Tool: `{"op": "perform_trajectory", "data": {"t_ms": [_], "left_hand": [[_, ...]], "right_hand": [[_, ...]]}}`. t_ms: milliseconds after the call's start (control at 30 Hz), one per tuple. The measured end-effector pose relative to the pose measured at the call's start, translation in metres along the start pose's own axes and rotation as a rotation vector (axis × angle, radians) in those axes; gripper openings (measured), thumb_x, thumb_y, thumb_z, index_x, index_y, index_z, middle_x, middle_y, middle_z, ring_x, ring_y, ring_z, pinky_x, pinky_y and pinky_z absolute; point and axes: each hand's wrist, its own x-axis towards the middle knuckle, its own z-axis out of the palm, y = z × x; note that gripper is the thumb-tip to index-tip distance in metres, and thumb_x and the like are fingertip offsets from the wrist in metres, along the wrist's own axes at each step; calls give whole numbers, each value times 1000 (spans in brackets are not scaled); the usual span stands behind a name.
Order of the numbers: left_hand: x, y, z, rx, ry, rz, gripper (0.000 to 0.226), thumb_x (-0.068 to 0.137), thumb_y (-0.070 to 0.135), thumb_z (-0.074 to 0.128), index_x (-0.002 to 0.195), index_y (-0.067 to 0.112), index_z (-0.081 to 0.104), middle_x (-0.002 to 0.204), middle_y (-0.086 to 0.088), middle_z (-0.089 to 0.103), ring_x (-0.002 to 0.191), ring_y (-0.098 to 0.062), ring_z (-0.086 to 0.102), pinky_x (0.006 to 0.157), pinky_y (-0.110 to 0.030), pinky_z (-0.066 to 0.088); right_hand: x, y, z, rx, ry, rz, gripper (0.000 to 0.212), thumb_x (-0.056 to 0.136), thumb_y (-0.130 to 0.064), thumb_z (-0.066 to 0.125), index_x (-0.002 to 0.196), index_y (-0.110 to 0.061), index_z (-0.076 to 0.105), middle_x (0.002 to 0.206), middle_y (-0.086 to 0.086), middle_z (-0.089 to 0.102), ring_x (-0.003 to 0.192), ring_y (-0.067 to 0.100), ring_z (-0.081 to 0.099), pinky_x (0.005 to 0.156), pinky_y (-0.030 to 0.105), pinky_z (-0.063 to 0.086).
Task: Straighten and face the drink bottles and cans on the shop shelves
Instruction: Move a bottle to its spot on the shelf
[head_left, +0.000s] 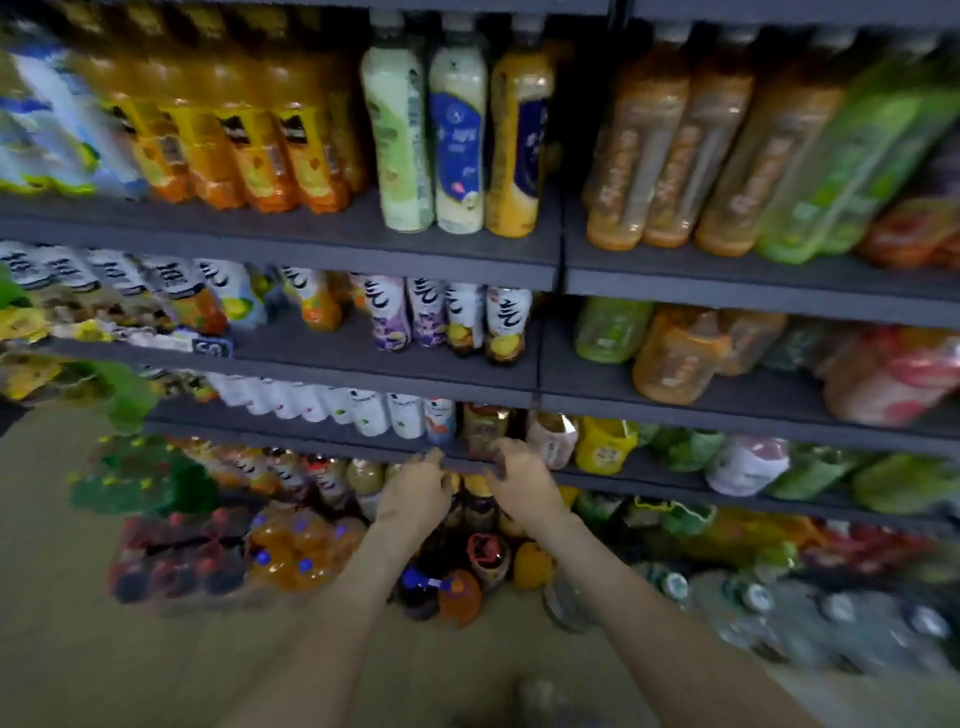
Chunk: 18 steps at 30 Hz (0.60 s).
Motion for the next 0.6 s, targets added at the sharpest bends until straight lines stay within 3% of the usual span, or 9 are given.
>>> {"op": "perform_trajectory", "data": {"t_ms": [67, 167, 267, 400, 600], "left_hand": [[4, 16, 10, -11, -45, 92, 38, 95, 21, 47, 131, 11, 46, 128, -12, 52, 118, -29, 50, 88, -34, 42], [1, 53, 26, -11, -93, 226, 34, 95, 22, 46, 127, 12, 49, 126, -12, 53, 116, -30, 52, 87, -36, 44], [-13, 93, 40, 30, -119, 320, 32, 97, 27, 43, 127, 17, 49, 125, -8, 52, 113, -29, 53, 82, -36, 45], [-36, 136, 62, 79, -186, 428, 35, 98, 29, 42, 130, 17, 46, 129, -5, 50, 116, -26, 51, 85, -34, 45], [-68, 216, 105, 108, -245, 490, 33, 99, 28, 43, 130, 18, 46, 130, -5, 48, 116, -23, 51, 85, -34, 48]], "right_hand": [[-18, 12, -11, 0, 64, 76, 30, 93, -17, 54, 121, -7, 53, 111, 12, 60, 102, 29, 60, 74, 29, 44], [-50, 33, -31, 80, 116, 174, 34, 93, -19, 55, 125, -7, 53, 116, 11, 59, 105, 28, 58, 86, 36, 49], [-82, 60, -53, 95, 174, 257, 36, 91, -24, 59, 123, -10, 53, 120, 8, 54, 109, 23, 55, 89, 32, 46], [-122, 99, -81, 93, 294, 326, 29, 91, -20, 58, 117, -8, 54, 110, 5, 54, 101, 23, 55, 74, 20, 37], [-178, 171, -118, 102, 412, 433, 32, 92, -19, 56, 121, -8, 53, 119, 8, 56, 109, 25, 54, 79, 23, 38]]}}
